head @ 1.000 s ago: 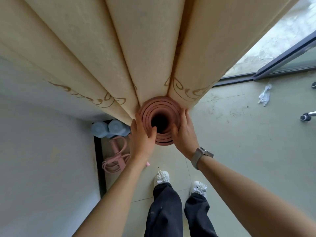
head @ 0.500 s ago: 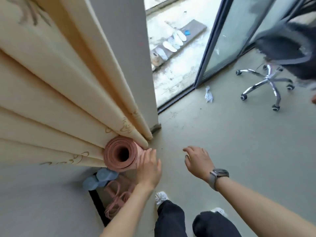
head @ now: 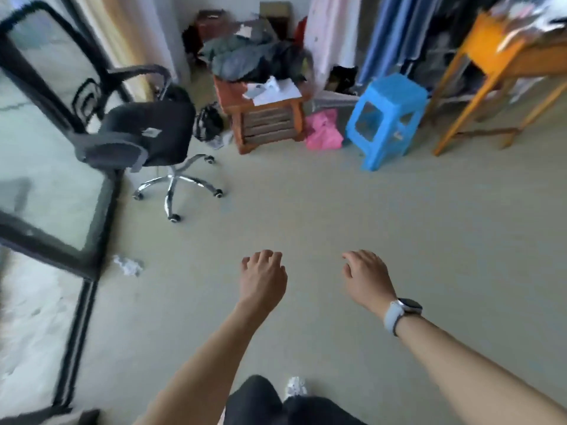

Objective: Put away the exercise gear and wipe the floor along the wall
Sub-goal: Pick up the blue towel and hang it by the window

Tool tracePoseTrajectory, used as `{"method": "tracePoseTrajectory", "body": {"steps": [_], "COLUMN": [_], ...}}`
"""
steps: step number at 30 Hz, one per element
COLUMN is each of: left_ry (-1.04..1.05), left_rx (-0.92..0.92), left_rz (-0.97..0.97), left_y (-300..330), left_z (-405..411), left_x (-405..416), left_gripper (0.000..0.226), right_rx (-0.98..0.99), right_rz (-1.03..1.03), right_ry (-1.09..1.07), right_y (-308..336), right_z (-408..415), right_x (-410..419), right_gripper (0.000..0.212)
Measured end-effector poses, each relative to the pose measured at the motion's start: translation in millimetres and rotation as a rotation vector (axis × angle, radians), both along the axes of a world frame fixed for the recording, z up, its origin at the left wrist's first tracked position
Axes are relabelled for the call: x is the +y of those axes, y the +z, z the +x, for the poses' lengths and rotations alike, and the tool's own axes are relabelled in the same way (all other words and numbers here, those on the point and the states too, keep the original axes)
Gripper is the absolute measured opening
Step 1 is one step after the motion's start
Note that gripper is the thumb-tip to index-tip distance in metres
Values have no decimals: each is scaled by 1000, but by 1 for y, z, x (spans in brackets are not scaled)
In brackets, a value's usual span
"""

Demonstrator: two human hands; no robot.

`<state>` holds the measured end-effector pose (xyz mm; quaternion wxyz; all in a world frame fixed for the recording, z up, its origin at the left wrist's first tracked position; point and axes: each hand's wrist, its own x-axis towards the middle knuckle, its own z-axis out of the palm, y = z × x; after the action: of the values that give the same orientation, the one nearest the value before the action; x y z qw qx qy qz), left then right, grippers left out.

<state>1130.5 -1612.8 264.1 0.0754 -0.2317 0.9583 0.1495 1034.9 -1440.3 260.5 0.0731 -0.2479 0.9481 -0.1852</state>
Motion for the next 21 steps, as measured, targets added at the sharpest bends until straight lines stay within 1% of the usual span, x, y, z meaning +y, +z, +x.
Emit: {"method": "tracePoseTrajectory", "body": {"steps": [2, 5, 7, 10, 14, 17, 19, 21], "left_ry": [-132, -356, -478, -604, -745, -863, -959, -1046], "left_rx": [-13, -45, -83, -91, -59, -38, -28, -59], "left_rz": [-1, -5, -10, -24, -7, -6, -23, -18], "left_y": [8, 9, 7, 0, 0, 7, 7, 0], "left_z": [-53, -137, -186, -266, -387, -469, -519, -560], "left_x": [28, 80, 109, 150, 211, 263, 306, 355], "left_gripper": [38, 39, 41, 41, 41, 41, 41, 41], "right_rx": [3, -33, -53, -58, -69, -84, -83, -103], "right_rz": [-9, -9, 0, 49, 80, 103, 98, 97], "right_ry": [-147, -371, -505, -659, -810, -866, -911, -984], "right_y": [4, 4, 1, -6, -6, 6, 9, 5], "right_z": [-31, -71, -94, -140, -223, -280, -312, -338], "right_x": [42, 108, 145, 200, 261, 300, 330, 365], "right_gripper": [45, 50, 39, 22, 14, 17, 26, 30]}}
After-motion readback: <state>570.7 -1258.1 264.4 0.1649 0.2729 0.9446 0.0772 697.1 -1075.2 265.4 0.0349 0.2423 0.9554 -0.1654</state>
